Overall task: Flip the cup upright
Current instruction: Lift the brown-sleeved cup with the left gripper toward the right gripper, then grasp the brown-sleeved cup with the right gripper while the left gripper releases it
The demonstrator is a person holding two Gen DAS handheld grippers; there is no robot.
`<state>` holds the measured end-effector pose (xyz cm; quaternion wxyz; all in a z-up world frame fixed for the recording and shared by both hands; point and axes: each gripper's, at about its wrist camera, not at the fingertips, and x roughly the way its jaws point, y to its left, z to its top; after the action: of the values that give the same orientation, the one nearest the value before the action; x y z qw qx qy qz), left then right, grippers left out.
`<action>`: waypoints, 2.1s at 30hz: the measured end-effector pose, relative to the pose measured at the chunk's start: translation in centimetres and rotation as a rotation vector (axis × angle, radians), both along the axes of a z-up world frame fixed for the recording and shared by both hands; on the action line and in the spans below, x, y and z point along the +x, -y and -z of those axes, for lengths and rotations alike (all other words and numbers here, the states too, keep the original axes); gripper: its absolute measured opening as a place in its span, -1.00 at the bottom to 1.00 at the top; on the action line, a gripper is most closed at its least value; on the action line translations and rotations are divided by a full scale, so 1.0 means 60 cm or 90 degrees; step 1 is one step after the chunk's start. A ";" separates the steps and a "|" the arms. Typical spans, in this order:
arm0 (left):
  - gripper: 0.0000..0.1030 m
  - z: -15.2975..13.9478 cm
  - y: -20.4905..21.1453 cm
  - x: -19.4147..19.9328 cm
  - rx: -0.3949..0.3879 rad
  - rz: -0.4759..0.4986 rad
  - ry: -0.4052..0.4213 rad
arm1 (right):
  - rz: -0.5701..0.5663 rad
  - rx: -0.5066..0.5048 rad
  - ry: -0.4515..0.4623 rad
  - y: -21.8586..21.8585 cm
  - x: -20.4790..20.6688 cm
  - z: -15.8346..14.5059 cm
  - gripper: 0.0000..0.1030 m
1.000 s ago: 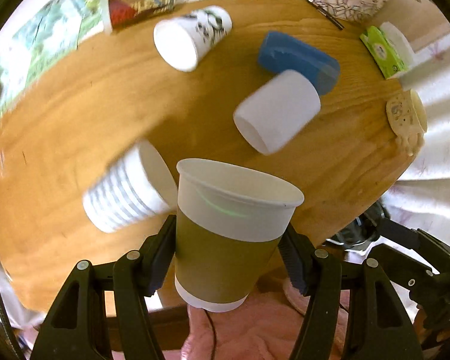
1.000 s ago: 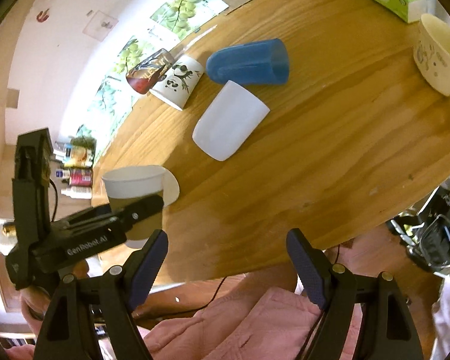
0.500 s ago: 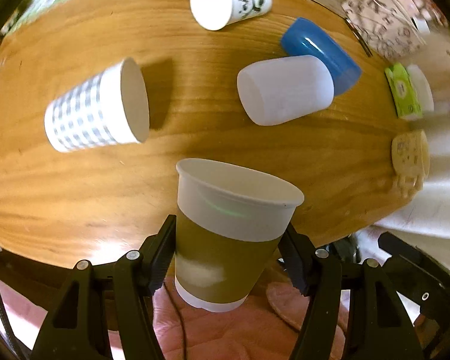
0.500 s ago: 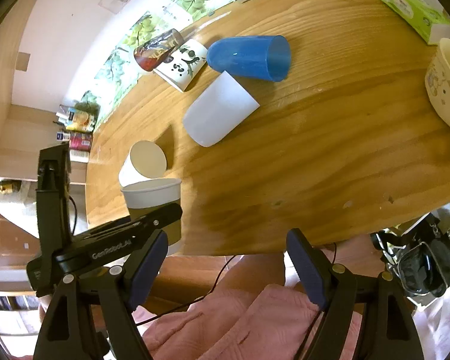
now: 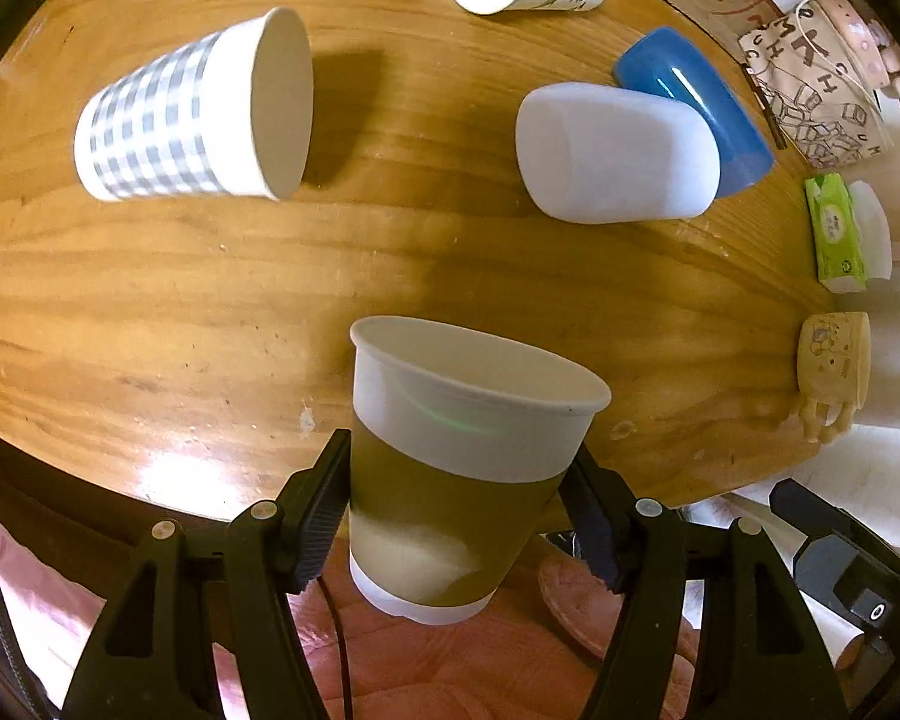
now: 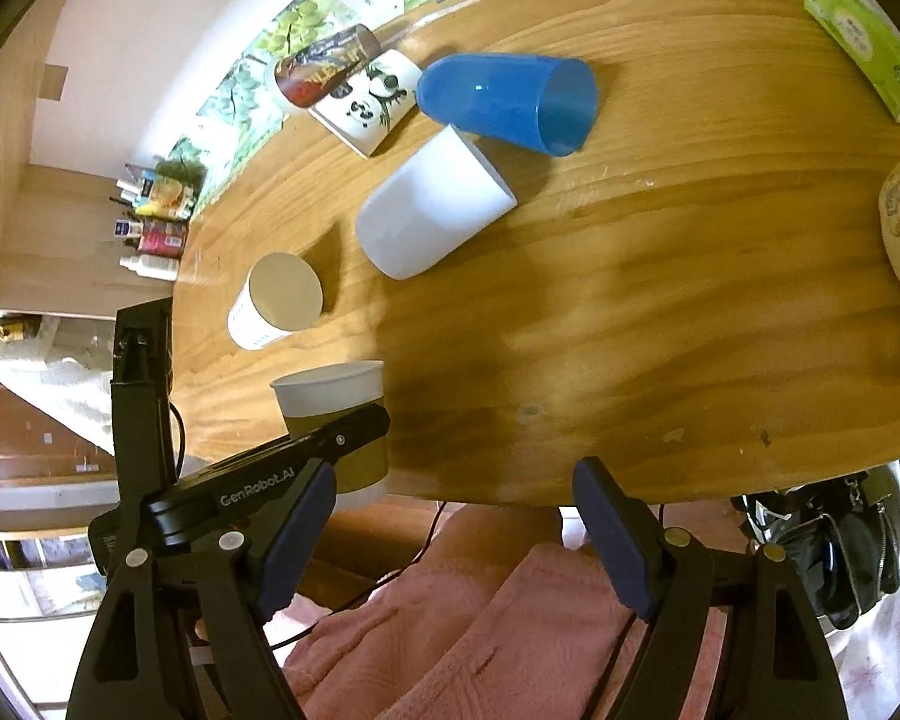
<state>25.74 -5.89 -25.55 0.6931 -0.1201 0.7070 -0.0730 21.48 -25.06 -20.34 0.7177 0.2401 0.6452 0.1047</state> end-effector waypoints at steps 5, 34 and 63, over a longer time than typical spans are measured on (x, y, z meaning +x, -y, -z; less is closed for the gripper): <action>0.37 0.006 -0.003 -0.004 -0.003 -0.009 -0.005 | -0.024 0.004 -0.012 -0.006 0.004 0.007 0.59; 0.58 -0.102 -0.057 -0.025 -0.053 -0.065 0.218 | -0.093 0.007 -0.012 -0.045 0.019 0.052 0.59; 0.58 -0.181 -0.148 -0.141 0.100 -0.099 0.491 | -0.156 0.011 0.042 -0.165 0.050 0.102 0.59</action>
<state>17.29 2.98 -14.69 0.9182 -0.0834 0.3872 -0.0060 24.48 -15.18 -26.47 0.7182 0.1623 0.6448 0.2051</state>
